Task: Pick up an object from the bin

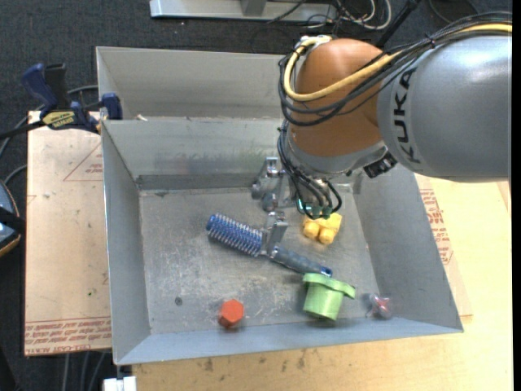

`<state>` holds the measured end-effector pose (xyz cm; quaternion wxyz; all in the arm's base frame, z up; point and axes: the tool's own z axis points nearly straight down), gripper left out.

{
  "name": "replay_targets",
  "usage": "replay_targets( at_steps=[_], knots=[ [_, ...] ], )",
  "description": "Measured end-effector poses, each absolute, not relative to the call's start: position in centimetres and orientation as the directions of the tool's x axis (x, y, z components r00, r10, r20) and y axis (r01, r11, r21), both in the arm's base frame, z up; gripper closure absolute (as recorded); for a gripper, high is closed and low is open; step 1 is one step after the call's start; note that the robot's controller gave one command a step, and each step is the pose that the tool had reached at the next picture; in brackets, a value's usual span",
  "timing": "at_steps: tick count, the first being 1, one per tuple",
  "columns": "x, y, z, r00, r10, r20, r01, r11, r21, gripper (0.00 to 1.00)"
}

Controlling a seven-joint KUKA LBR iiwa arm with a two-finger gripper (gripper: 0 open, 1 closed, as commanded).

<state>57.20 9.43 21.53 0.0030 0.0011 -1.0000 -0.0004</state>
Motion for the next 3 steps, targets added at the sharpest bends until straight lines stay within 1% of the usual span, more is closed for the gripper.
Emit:
replay_targets(
  at_steps=[1,2,3],
  knots=[
    [55.1,10.0,19.4,-0.969,-0.246,0.002,-0.246,0.969,0.001,0.00],
    [60.9,10.7,7.4,-0.877,-0.481,-0.007,-0.481,0.877,0.000,0.00],
    [61.0,10.7,7.7,-0.877,-0.480,-0.010,-0.480,0.877,-0.001,1.00]
  ],
)
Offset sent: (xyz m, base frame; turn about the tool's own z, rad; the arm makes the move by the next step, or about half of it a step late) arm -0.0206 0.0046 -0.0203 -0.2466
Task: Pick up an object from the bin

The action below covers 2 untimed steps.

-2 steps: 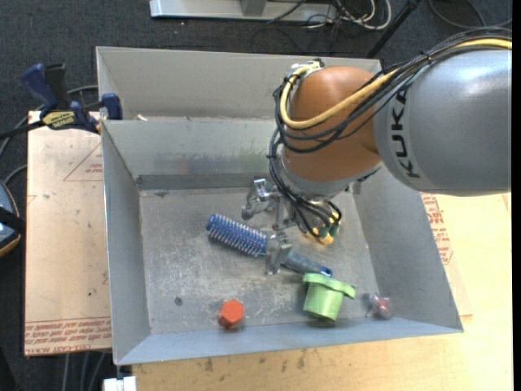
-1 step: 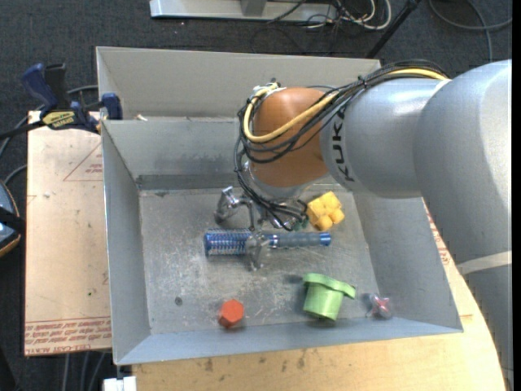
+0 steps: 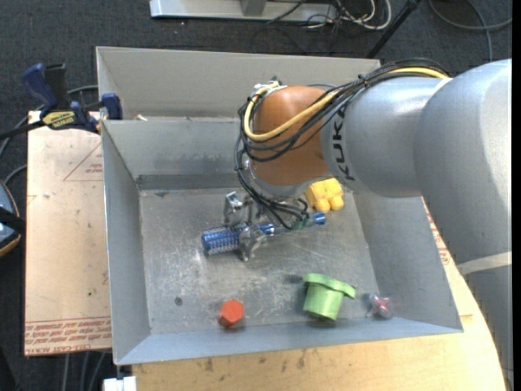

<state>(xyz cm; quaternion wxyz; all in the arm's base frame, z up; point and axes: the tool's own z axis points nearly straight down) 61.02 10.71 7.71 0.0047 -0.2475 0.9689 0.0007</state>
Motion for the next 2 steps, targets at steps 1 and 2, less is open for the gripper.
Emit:
replay_targets(
  at_steps=[1,2],
  knots=[
    [60.1,12.7,18.0,-0.891,-0.454,-0.010,-0.454,0.891,-0.001,1.00],
    [60.6,12.8,23.1,-0.889,-0.459,-0.008,-0.459,0.889,-0.001,1.00]
  ],
)
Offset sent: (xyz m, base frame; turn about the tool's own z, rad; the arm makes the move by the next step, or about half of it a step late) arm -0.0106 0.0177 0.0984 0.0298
